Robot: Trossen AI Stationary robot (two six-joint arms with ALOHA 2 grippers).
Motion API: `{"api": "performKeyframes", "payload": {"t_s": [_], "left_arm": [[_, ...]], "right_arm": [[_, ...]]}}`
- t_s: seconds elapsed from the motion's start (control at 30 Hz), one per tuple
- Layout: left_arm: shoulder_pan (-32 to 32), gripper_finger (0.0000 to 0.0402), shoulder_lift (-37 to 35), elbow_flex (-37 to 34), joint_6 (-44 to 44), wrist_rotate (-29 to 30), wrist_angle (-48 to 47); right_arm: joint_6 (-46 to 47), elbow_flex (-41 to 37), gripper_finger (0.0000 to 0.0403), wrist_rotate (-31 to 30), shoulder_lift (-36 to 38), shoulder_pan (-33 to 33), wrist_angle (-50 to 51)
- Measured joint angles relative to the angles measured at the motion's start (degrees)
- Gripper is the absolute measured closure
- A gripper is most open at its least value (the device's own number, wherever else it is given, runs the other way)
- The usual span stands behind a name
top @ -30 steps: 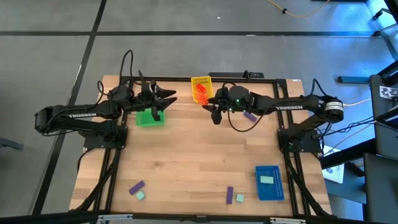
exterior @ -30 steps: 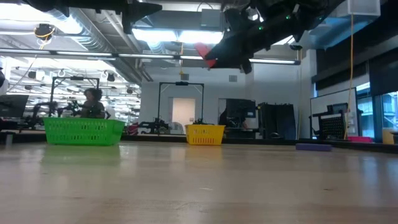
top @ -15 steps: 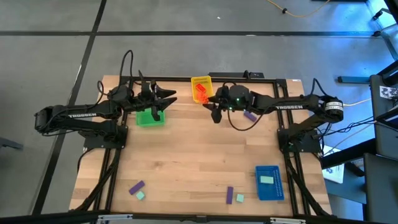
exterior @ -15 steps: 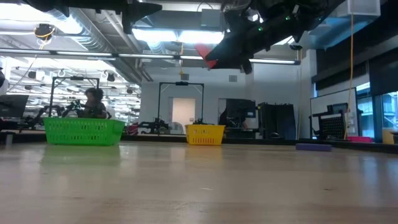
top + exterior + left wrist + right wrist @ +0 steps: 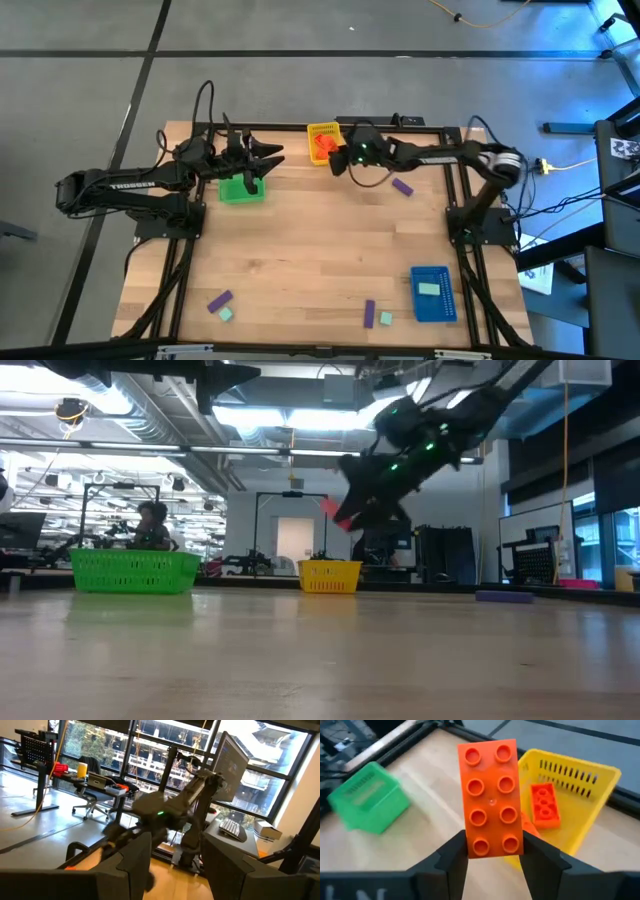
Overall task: Sort & place blocks by color
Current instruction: Put the orange game piece into the yellow bin, then put the top right violet block into the green bin
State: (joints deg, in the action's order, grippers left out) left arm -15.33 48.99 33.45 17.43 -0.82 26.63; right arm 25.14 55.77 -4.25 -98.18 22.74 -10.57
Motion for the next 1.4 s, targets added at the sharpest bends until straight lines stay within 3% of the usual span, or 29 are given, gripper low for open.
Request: {"api": "performKeyframes", "payload": {"t_s": [0.13,0.4,0.7,1.17,1.4], "left_arm": [[0.0,0.0239,0.0,0.0,0.0,0.09,-0.01],[-0.01,0.0239,-0.01,0.0,0.02,0.15,0.0],[-0.02,0.0239,-0.02,0.0,0.0,0.15,0.0],[-0.02,0.0239,-0.02,0.0,0.0,0.13,0.0],[-0.02,0.0239,-0.02,0.0,0.04,0.13,0.0]], "right_arm": [[-0.2,7.07,0.024,1.18,-6.58,1.29,1.77],[0.09,19.72,0.024,-3.87,-13.99,3.77,20.32],[1.56,20.45,0.0236,-3.62,-14.99,3.78,19.9],[3.31,20.45,0.0143,-4.77,-14.99,3.78,19.83],[1.53,20.45,0.0135,-5.32,-14.96,3.78,19.74]]}}
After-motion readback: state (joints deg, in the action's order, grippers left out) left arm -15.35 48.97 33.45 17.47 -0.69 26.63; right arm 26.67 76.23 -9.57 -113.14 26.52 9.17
